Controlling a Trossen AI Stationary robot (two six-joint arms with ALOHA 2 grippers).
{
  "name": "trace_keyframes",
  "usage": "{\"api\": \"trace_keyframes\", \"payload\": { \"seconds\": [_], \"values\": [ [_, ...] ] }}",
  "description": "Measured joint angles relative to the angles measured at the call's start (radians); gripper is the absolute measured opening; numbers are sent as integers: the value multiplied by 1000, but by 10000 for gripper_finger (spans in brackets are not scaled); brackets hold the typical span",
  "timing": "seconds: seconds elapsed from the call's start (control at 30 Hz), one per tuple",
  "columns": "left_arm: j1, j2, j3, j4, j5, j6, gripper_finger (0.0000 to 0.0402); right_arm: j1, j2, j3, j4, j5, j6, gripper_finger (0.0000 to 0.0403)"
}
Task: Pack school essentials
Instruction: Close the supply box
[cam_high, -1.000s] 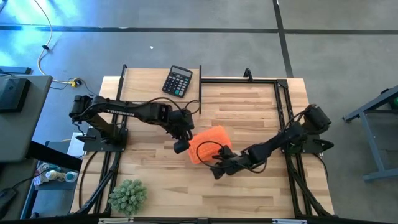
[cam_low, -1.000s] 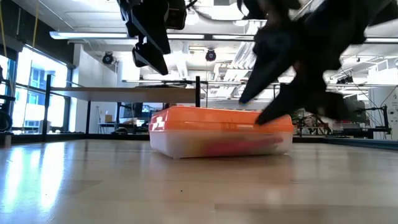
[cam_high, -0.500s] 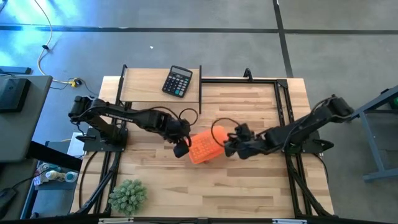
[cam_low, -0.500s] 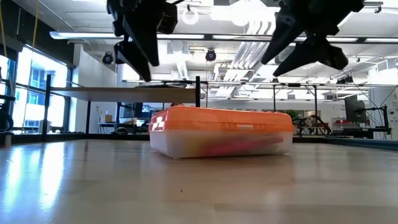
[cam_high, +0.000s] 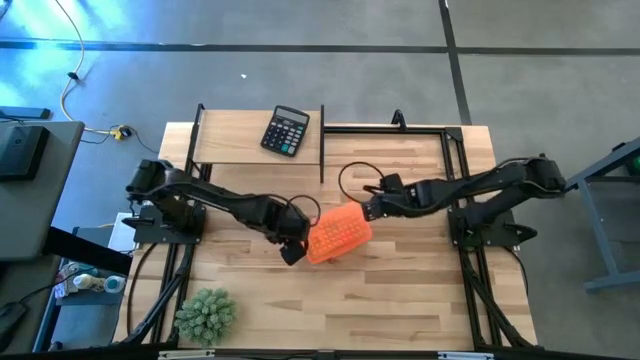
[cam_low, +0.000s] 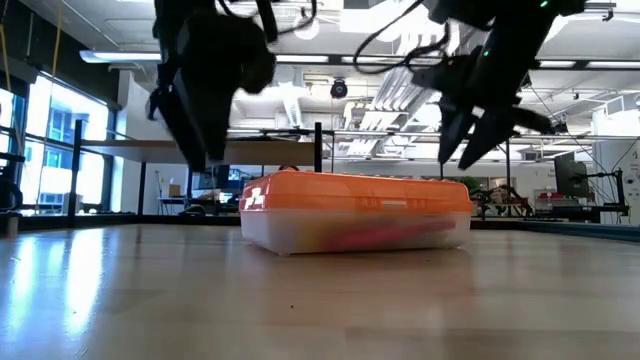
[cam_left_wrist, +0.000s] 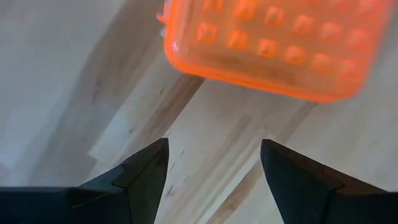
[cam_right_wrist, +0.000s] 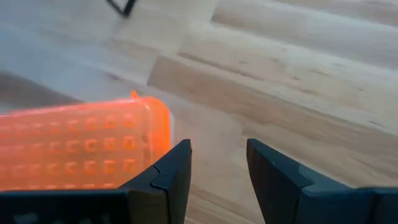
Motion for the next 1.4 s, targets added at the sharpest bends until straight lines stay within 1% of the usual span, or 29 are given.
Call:
{"api": "trace_keyframes", "payload": {
  "seconds": [0.1,0.27,0.43,0.5,0.6,0.73,0.93,1.4],
  "values": [
    [-5,51,-1,-5,39,-32,243,-50,32,0,6,-84,-94,146],
    [-8,117,1,37,47,-78,243,-107,98,0,13,-203,-230,146],
    [5,153,1,107,46,-110,243,-117,140,-1,71,-266,-307,146],
    [11,155,1,105,46,-113,243,-116,153,-1,89,-297,-325,146],
    [25,164,1,118,44,-132,243,-116,169,-1,93,-313,-331,146],
    [47,163,1,117,43,-121,243,-111,171,-1,94,-342,-308,146],
    [88,163,1,112,33,-87,243,-73,171,-1,88,-371,-247,146],
    [175,163,1,84,22,60,243,59,171,-2,93,-400,6,146]
  ]
}}
